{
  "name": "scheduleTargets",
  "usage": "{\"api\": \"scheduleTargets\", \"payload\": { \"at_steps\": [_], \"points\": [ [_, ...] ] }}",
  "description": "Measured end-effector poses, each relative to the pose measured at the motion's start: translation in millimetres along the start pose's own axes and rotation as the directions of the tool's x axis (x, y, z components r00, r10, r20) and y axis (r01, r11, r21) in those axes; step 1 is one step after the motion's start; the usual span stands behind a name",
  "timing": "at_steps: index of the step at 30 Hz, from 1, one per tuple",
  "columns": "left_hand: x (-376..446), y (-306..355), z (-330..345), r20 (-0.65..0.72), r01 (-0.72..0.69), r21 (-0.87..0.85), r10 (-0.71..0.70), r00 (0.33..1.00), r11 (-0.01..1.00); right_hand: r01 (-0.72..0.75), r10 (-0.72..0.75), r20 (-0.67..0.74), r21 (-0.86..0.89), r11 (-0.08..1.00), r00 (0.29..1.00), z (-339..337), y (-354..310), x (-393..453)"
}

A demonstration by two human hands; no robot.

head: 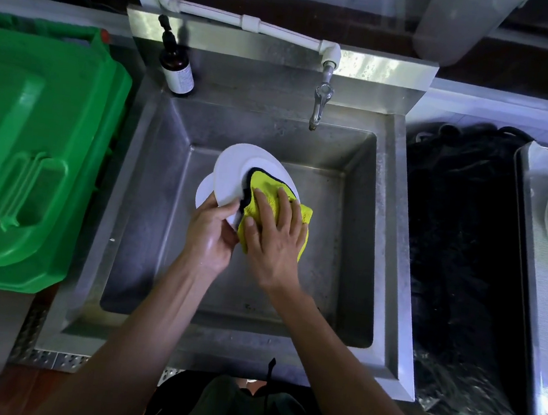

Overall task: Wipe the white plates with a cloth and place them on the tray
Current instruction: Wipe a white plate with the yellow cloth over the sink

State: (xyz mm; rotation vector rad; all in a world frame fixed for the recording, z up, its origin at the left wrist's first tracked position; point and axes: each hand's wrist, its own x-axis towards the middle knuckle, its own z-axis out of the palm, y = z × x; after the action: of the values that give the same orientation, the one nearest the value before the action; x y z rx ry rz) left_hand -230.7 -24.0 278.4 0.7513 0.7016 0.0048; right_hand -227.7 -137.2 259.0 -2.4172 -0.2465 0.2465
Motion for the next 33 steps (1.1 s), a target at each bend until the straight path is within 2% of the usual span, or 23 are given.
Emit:
{"api": "scheduleTargets", "payload": {
  "at_steps": [4,10,13,21,25,29,33],
  "points": [
    [2,-4,-4,0.0,0.001,-0.02,-0.001,1.0,1.0,0.033,-0.033,0.0,-0.03,0.999,0.999,3,4,-9],
    [1,-1,-9,-0.003,0.038,-0.062,-0.039,0.999,0.997,-0.049,0.054,-0.04,0.123,0.991,0.998,0,21,-10],
    [1,4,-14,0.041,0.04,-0.071,-0.037,0.998,0.997,-0.105,0.118,-0.044,0.216,0.971,0.992,-6,30,-5],
    [0,7,-33,0.184,0.07,-0.017,-0.066,0.981,0.997,-0.123,0.14,-0.049,0.263,0.957,0.989,-23,47,15],
    [-4,10,-38,0.246,0.1,0.068,-0.114,0.963,0.993,-0.134,0.14,-0.017,0.192,0.972,0.99,-35,50,31],
    [-7,10,-38,0.221,0.122,0.268,-0.184,0.958,0.956,-0.112,0.111,0.012,0.112,0.987,0.994,-50,51,46],
    [-9,4,-32,0.217,0.134,0.373,-0.227,0.949,0.918,-0.035,0.034,0.051,0.016,0.999,0.998,-55,43,50]
  ]
}}
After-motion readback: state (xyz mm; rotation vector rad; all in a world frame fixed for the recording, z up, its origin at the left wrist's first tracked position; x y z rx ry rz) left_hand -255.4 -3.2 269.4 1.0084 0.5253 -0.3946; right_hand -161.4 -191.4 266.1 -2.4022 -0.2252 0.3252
